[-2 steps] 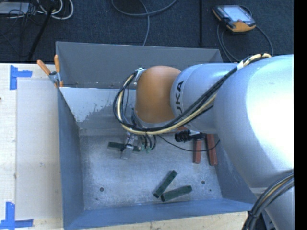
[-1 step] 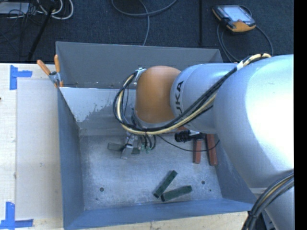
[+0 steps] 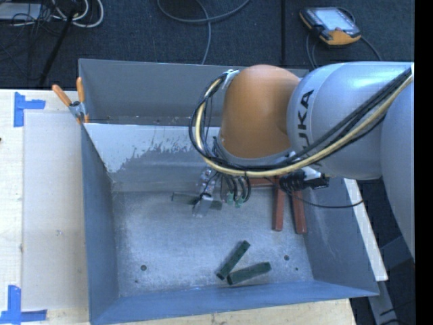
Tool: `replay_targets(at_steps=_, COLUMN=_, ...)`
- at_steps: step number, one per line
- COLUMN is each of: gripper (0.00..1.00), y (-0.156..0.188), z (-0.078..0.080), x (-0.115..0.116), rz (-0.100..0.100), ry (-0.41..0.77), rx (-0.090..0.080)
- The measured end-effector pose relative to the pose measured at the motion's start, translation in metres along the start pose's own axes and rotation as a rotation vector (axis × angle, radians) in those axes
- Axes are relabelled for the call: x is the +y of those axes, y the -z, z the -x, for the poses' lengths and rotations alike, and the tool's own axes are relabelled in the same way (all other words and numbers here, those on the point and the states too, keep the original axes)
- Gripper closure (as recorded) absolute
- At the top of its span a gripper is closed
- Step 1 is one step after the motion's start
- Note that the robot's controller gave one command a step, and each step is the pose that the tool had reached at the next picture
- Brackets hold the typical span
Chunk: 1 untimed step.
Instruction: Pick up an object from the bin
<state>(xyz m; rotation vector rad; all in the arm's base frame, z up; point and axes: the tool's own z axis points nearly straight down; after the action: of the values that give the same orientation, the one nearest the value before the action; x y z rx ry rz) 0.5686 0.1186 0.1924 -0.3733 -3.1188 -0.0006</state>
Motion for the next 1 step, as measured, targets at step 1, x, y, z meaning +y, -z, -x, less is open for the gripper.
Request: replay_targets(at_steps=1, gripper=1.0, y=0.0, z=0.0001, x=-0.0002, rz=0.0, ry=-0.001, rx=0.0)
